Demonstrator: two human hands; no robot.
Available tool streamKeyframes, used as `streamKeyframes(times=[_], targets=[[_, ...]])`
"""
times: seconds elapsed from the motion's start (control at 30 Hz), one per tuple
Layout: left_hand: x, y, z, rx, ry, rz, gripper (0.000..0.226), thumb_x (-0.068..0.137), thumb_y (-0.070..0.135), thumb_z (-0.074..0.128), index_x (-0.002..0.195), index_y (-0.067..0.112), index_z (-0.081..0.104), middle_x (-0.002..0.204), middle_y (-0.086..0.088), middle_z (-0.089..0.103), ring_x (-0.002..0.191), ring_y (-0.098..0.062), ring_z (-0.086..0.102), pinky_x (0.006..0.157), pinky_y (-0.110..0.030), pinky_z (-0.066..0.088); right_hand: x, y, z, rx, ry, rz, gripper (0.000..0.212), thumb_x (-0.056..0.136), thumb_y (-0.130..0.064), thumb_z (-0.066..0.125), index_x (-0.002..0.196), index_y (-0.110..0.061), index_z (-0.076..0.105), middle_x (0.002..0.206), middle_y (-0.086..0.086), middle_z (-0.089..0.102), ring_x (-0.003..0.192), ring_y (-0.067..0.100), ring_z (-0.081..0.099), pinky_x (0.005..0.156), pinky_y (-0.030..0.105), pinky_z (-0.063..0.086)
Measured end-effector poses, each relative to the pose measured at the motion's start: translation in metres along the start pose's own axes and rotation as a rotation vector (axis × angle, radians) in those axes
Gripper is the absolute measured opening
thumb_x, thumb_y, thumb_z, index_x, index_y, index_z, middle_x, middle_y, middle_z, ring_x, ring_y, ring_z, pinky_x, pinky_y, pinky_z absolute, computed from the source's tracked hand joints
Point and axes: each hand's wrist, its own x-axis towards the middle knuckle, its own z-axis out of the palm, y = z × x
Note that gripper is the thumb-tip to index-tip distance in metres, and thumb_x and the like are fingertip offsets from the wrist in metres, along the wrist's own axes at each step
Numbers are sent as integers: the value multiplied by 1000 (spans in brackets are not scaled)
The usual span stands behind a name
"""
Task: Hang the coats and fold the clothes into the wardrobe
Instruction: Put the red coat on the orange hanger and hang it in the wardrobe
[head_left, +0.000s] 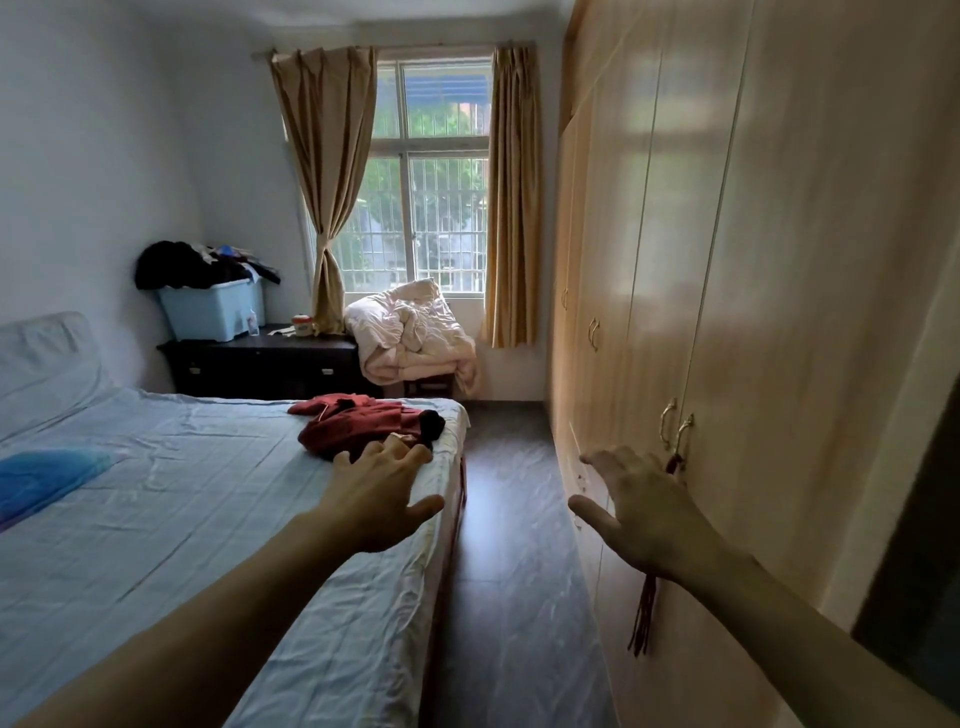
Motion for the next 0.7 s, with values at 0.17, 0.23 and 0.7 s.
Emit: streamKeyframes(times=[0.17,0.23,0.7], targets=[[47,-16,24,-36,1,4,67,92,67,44,148,33,31,150,1,40,135,-24,39,106,-52,37,49,2,19,-23,-26,-12,64,96,-62,42,151,-34,27,161,-6,27,145,21,28,115,46,34],[72,-27,32,-65,31,8,65,92,66,45,147,33,33,149,1,41,133,-23,41,104,-50,39,75,2,25,-57,-39,-14,66,96,-63,41,153,-34,24,163,-5,23,147,22,25,117,48,31],[245,-81,96,-195,76,46,58,92,64,47,141,34,42,152,3,34,133,-22,41,101,-45,42,256,9,76,-95,-65,24,67,97,-64,39,154,-34,21,163,-7,22,148,20,25,117,47,31]])
